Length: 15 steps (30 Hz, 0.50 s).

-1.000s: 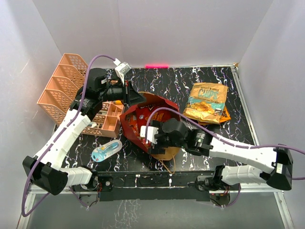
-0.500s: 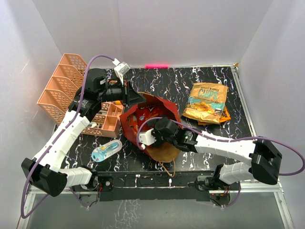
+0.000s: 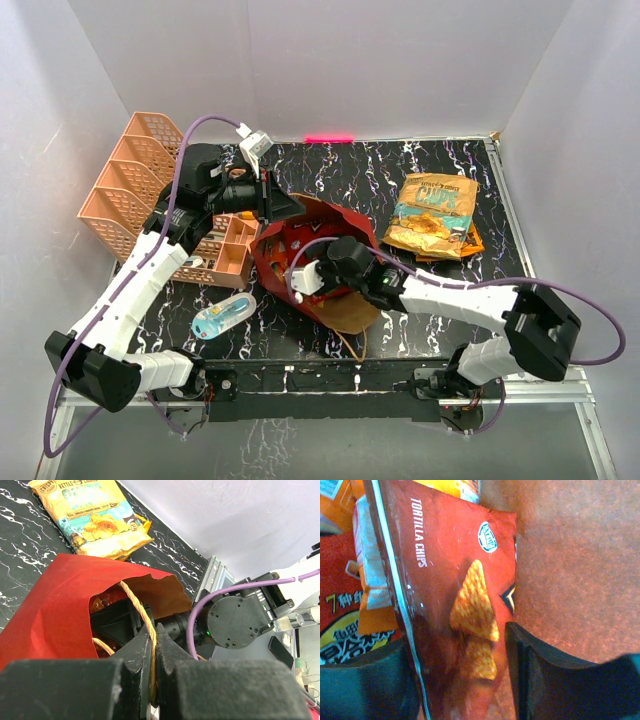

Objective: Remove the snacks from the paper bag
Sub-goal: Take out the snack from the paper bag.

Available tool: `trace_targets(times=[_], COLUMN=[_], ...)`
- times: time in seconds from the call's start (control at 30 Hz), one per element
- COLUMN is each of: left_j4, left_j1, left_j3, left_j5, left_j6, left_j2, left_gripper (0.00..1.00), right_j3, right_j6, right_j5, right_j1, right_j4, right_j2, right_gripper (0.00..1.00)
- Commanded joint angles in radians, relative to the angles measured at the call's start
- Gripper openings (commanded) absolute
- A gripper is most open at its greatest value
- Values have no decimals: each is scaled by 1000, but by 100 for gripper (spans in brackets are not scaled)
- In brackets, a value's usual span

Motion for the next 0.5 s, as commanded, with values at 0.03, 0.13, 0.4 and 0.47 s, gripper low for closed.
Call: trace_targets(times=[0.03, 0.13, 0.4, 0.47], left_j4=[-11, -24, -45, -47], left_j1=[-6, -5, -5, -4], left_j3=[51, 59, 105, 118], left_j5=[-6, -29, -201, -237], left_j6=[24, 25, -6, -24], left_j2=[-28, -27, 2, 13], left_gripper=[0, 0, 0, 0], right_j3=[44, 43, 173, 232], right_j6=[19, 17, 93, 152], right_j5=[-91, -101, -161, -185], right_j1=[-63, -74, -73, -74], right_j4=[146, 151, -24, -71], right_j2=[50, 31, -148, -185], right_gripper=[45, 22, 7, 7])
